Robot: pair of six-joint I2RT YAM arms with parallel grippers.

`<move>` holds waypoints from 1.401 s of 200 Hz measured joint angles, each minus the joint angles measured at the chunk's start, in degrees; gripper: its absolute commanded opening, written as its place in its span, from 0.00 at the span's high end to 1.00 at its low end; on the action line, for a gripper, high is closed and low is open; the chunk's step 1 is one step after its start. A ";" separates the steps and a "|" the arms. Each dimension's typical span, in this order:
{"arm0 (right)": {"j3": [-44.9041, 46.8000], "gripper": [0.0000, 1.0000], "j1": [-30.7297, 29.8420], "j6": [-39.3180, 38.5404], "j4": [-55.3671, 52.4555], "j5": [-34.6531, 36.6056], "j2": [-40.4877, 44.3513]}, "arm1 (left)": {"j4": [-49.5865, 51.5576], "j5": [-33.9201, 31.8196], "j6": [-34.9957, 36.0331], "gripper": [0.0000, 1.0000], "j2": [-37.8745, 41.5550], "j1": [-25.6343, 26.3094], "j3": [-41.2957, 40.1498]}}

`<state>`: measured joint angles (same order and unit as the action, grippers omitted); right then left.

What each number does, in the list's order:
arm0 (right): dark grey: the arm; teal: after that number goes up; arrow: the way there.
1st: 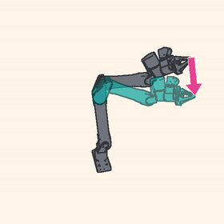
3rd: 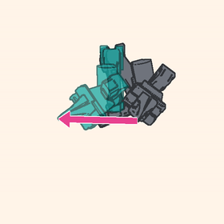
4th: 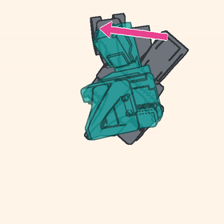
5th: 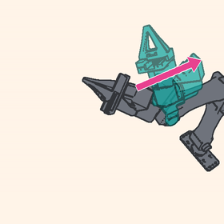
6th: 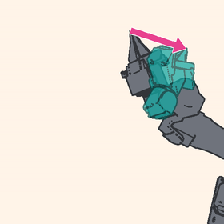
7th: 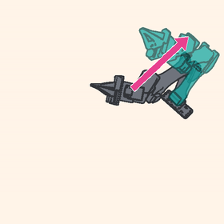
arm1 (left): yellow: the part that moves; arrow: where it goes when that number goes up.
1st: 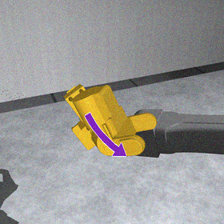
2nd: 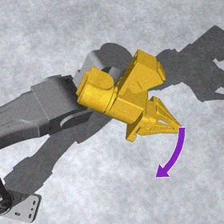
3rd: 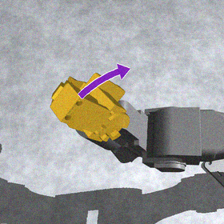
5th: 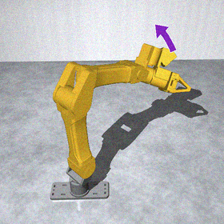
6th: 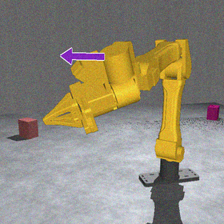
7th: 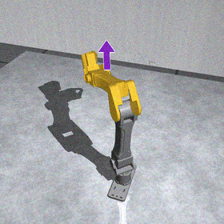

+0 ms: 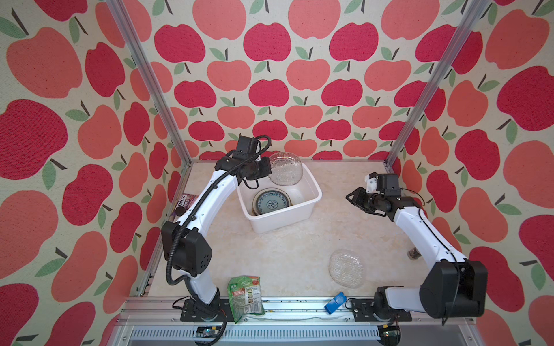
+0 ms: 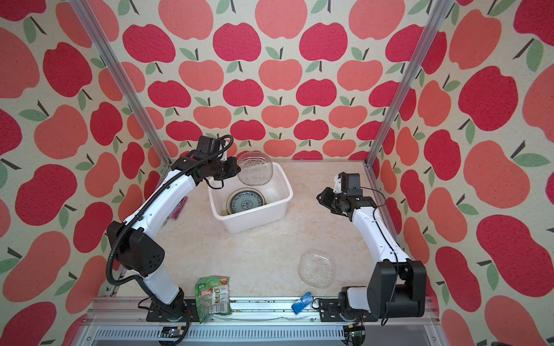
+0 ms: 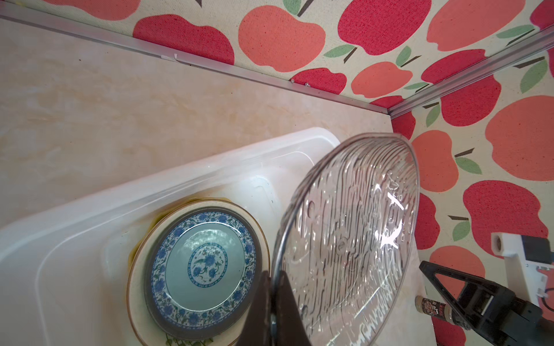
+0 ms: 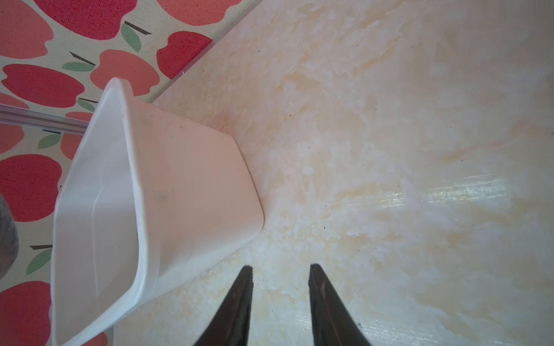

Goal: Place the plates into the plastic bin on the countertop
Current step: Place the plate in the plastic bin.

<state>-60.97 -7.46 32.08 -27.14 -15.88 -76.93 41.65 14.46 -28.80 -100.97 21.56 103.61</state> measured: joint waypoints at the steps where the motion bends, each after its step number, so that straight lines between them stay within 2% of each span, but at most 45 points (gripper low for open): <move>1: -0.13 0.65 0.00 -0.13 -0.17 0.11 0.02 | 0.33 0.02 -0.02 1.00 -0.15 -0.07 0.20; 44: -1.05 0.65 0.00 -0.98 -6.80 2.49 -0.70 | 8.66 1.05 -0.20 1.00 -2.19 -1.18 4.94; 84: -3.93 0.65 0.00 -0.98 -10.29 3.10 -3.91 | 13.35 1.38 -0.15 1.00 -5.20 -1.20 5.42; 168: -13.38 0.66 -0.02 -1.01 -12.17 3.17 -13.18 | 18.47 1.01 0.02 1.00 -14.21 -3.43 4.76; 218: -17.49 0.66 -0.02 -1.03 -13.38 3.02 -16.37 | 20.55 -0.39 0.26 1.00 -15.50 -4.15 4.94; 229: -18.43 0.66 -0.04 -1.03 -13.70 2.95 -17.14 | 21.66 -0.66 0.31 0.89 -16.20 -4.20 6.21; 242: -19.26 0.66 -0.15 -1.03 -13.77 2.89 -18.01 | 22.53 -1.14 0.63 0.69 -17.03 -4.22 7.41; 249: -19.52 0.66 -0.15 -1.01 -13.84 2.84 -18.36 | 22.69 -1.42 0.85 0.63 -17.25 -4.22 7.72; 259: -19.71 0.65 -0.15 -1.03 -13.94 2.75 -18.73 | 22.93 -1.79 1.14 0.59 -17.33 -4.22 7.76; 280: -20.06 0.65 -0.28 -1.07 -14.69 2.73 -19.08 | 23.58 -2.45 1.36 0.59 -17.33 -4.33 7.91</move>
<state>-81.03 -7.75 31.00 -41.82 -13.15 -96.01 65.23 12.01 -27.44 -118.30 17.23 111.53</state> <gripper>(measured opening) 0.344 0.406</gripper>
